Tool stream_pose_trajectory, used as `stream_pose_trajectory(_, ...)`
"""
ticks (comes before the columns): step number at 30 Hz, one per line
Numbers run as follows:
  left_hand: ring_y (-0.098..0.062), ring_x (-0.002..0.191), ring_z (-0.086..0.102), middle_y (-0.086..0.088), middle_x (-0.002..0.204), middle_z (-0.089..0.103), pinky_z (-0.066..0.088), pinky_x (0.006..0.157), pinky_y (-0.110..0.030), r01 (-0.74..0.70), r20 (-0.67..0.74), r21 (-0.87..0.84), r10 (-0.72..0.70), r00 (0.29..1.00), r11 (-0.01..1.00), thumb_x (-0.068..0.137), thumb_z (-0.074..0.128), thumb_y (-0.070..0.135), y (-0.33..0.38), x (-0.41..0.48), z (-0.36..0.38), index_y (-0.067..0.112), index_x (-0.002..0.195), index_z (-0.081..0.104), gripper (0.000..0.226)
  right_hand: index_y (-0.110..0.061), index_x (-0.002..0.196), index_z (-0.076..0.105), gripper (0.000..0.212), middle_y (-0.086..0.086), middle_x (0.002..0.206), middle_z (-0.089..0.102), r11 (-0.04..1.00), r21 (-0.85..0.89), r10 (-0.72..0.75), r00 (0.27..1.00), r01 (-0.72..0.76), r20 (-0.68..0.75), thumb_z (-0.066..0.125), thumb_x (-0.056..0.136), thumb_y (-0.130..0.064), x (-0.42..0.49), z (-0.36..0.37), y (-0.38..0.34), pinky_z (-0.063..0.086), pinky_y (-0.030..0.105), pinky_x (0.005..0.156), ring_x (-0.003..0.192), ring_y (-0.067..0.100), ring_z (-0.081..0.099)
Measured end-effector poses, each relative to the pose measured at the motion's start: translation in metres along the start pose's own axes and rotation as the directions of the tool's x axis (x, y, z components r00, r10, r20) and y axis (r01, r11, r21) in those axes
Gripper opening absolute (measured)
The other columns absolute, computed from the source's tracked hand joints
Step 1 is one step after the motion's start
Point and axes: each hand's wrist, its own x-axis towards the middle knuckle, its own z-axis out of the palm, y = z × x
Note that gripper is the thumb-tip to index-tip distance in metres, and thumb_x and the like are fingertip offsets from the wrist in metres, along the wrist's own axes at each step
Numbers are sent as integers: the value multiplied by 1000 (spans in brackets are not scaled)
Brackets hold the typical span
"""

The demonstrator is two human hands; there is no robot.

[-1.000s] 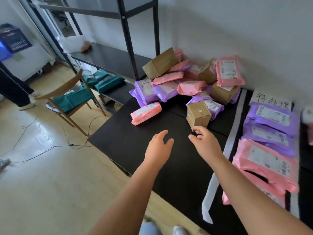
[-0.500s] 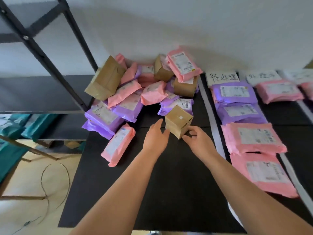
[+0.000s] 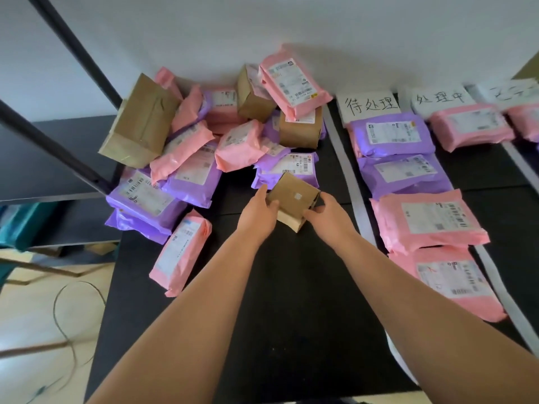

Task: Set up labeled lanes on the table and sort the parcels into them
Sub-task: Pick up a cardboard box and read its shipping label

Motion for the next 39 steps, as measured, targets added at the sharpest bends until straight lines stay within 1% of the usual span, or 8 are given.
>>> stream_pose_trajectory(7, -18, 114, 59, 0, 125, 63, 39, 85, -26, 61, -127, -195, -87, 988, 979, 102, 47, 30, -10, -34, 2, 18, 135, 56, 37, -20, 139, 44, 48, -1, 121, 63, 997, -10, -76, 996, 76, -40, 62, 94, -23, -10, 10, 3, 40, 22, 64, 103, 18, 61)
stream_pose_trajectory(11, -21, 87, 59, -2, 92, 64, 42, 71, -33, 167, -161, -423, -255, 953, 891, 102, 36, 33, -27, -58, 10, 13, 101, 63, 34, -20, 120, 48, 35, -1, 115, 62, 994, -70, -89, 995, 86, -42, 66, 91, -17, -27, 23, 18, 41, 22, 66, 93, 13, 58)
stream_pose_trajectory(17, -8, 75, 52, 0, 95, 61, 34, 57, -26, 339, -78, -374, -394, 916, 863, 103, 39, 39, -60, -85, 22, 13, 111, 56, 32, -21, 128, 46, 42, -1, 120, 59, 989, -143, -24, 999, 29, 35, 68, 92, -20, -54, 45, 43, 46, 25, 80, 100, 13, 57)
stream_pose_trajectory(23, -7, 80, 55, 5, 103, 62, 40, 60, -22, 325, 27, -211, -327, 945, 922, 102, 43, 21, -87, -92, 25, 18, 126, 59, 30, -19, 143, 40, 53, 2, 132, 57, 979, -202, 62, 993, -41, 96, 63, 95, -17, -66, 55, 60, 44, 24, 80, 105, 14, 56)
stream_pose_trajectory(28, -14, 103, 58, 0, 130, 61, 42, 78, -22, 324, 58, -153, -319, 946, 934, 104, 39, 18, -94, -94, 27, 20, 139, 54, 38, -19, 147, 37, 52, 4, 140, 53, 982, -184, 61, 998, -54, 32, 57, 99, -18, -64, 55, 59, 42, 22, 78, 114, 18, 58)
stream_pose_trajectory(31, -6, 87, 54, 2, 127, 63, 41, 64, -17, 300, 92, -208, -286, 954, 931, 104, 41, 16, -87, -96, 28, 25, 137, 57, 39, -19, 145, 39, 48, 2, 133, 56, 979, -198, 48, 998, -40, 37, 55, 101, -28, -62, 58, 55, 43, 23, 77, 100, 11, 56)
stream_pose_trajectory(36, -10, 116, 57, 8, 129, 63, 43, 89, -22, 174, 18, -355, -179, 984, 918, 100, 53, 28, -83, -104, 21, 31, 130, 63, 32, -16, 139, 44, 42, -4, 110, 54, 985, -142, 102, 995, -99, 17, 49, 102, -36, -61, 60, 54, 44, 25, 71, 88, 10, 54)
stream_pose_trajectory(39, -5, 106, 58, 11, 123, 62, 44, 78, -15, 124, -16, -452, -147, 989, 884, 96, 60, 27, -80, -108, 17, 32, 124, 67, 29, -14, 140, 46, 45, -1, 115, 56, 986, -124, 120, 990, -111, 69, 48, 102, -38, -64, 61, 57, 43, 29, 80, 96, 13, 53)
